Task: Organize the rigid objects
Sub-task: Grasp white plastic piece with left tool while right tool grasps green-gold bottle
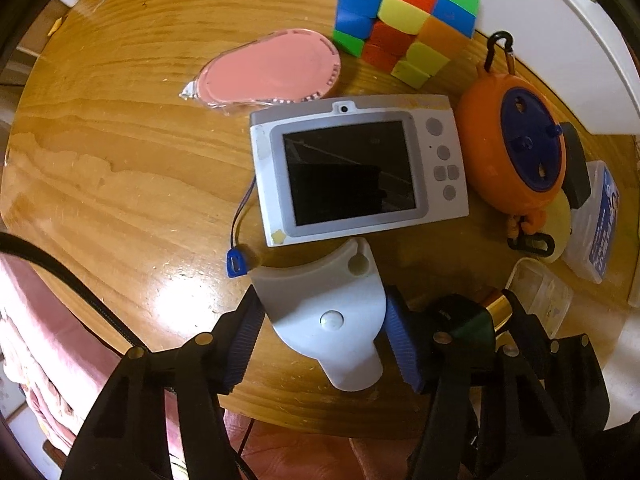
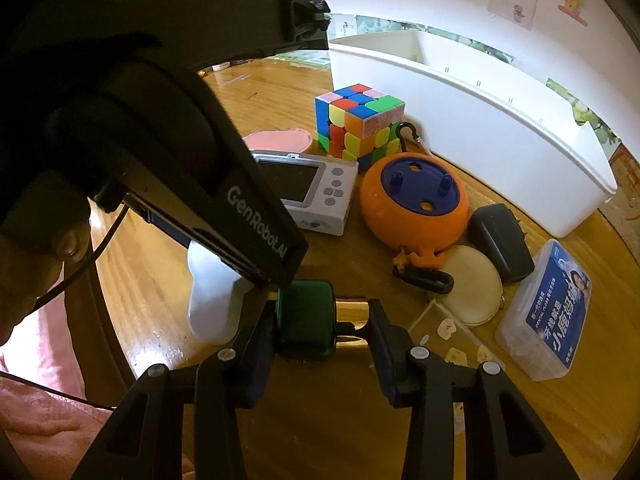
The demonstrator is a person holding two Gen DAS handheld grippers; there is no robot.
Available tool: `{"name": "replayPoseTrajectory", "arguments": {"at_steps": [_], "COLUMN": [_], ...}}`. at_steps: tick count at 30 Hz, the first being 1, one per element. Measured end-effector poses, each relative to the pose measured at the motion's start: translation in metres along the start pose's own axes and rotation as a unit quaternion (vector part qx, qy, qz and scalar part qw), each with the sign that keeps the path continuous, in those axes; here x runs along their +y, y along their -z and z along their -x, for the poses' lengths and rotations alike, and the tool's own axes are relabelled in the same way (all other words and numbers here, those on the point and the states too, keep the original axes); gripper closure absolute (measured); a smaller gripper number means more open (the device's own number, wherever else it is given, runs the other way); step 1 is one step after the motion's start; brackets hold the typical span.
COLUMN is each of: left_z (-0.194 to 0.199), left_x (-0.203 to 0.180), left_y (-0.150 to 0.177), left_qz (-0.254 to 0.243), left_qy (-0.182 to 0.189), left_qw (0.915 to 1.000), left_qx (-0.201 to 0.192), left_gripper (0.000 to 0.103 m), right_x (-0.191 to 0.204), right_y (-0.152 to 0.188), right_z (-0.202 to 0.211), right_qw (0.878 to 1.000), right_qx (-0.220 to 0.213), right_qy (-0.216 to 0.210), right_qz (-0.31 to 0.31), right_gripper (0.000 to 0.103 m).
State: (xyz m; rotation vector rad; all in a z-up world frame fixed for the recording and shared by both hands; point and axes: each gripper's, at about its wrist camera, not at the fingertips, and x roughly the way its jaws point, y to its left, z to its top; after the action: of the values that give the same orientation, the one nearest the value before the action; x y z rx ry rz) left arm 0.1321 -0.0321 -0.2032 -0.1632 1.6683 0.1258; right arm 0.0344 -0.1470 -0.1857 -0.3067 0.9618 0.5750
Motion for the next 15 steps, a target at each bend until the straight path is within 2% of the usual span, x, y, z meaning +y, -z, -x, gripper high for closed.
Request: {"name": "replayPoseTrajectory", "arguments": {"at_steps": [11,15], "left_z": [-0.011,-0.001], "left_x": [0.027,0.039], "left_y": [0.018,0.024], "left_qz": [0.039,0.051], "left_qy": [0.009,0.001], "left_qw": [0.9992,0.9986], "left_qx": [0.008,-0.013], "left_gripper": [0.041,0.041], "right_x": [-0.008,-0.008], "right_y": [-0.006,-0.012], "right_z": [0.003,0.009], "right_qw": [1.000,0.999], "right_qx": [0.005,-0.008], "right_qy": [-0.018,-0.024], "right_qz": [0.017,0.029], "right_gripper": [0.060,0.060]}}
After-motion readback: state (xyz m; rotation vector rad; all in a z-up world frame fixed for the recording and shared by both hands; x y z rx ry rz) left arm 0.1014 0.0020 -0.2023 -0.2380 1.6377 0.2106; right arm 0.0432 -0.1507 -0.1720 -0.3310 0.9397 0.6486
